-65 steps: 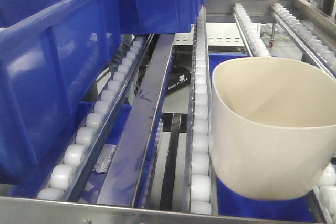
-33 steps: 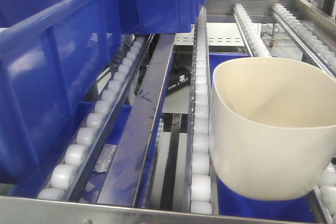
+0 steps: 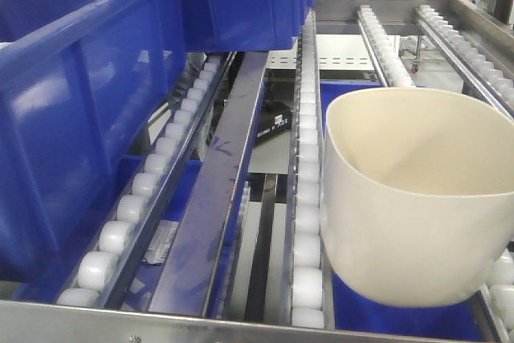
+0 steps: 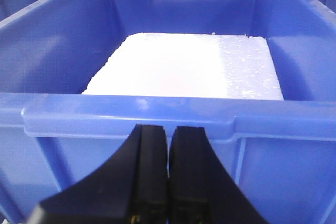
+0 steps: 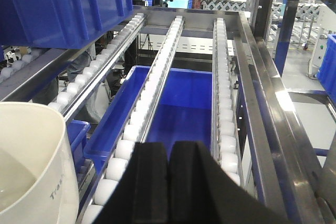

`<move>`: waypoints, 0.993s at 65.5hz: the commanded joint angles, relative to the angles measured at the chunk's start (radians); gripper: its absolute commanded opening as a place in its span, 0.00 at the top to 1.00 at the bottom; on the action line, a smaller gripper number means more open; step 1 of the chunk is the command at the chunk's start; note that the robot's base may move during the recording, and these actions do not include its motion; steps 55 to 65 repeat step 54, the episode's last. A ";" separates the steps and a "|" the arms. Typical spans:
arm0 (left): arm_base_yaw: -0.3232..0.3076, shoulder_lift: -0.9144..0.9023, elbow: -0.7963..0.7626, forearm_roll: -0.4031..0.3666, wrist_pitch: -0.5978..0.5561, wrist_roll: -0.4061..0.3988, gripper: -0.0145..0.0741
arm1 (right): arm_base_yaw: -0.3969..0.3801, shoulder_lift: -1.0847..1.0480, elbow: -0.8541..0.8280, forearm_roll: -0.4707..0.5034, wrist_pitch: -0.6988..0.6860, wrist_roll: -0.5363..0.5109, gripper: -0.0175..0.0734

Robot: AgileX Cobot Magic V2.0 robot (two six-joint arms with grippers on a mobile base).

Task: Move white bin to right shelf second layer
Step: 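Open the right gripper and withdraw it from the bin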

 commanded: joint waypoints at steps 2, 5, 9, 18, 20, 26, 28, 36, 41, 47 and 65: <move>-0.002 -0.016 0.037 0.000 -0.086 -0.003 0.74 | -0.004 -0.020 -0.017 -0.013 -0.091 0.002 0.75; -0.002 -0.016 0.037 0.000 -0.086 -0.003 0.74 | -0.004 -0.020 -0.017 -0.013 -0.091 0.002 0.75; -0.002 -0.016 0.037 0.000 -0.086 -0.003 0.74 | -0.004 -0.020 -0.017 -0.013 -0.091 0.002 0.75; -0.002 -0.016 0.037 0.000 -0.086 -0.003 0.74 | -0.004 -0.020 -0.017 -0.013 -0.091 0.002 0.75; -0.002 -0.016 0.037 0.000 -0.086 -0.003 0.74 | -0.004 -0.020 -0.017 -0.013 -0.091 0.002 0.75; -0.002 -0.016 0.037 0.000 -0.086 -0.003 0.74 | -0.004 -0.020 -0.017 -0.013 -0.091 0.002 0.75; -0.002 -0.016 0.037 0.000 -0.086 -0.003 0.74 | -0.004 -0.020 -0.017 -0.013 -0.091 0.002 0.75; -0.002 -0.016 0.037 0.000 -0.086 -0.003 0.74 | -0.004 -0.020 -0.017 -0.013 -0.091 0.002 0.75; -0.002 -0.016 0.037 0.000 -0.086 -0.003 0.74 | -0.004 -0.020 -0.017 -0.013 -0.091 0.002 0.75; -0.002 -0.016 0.037 0.000 -0.086 -0.003 0.74 | -0.004 -0.020 -0.017 -0.013 -0.091 0.002 0.75; -0.002 -0.016 0.037 0.000 -0.086 -0.003 0.74 | -0.004 -0.020 -0.017 -0.013 -0.091 0.002 0.75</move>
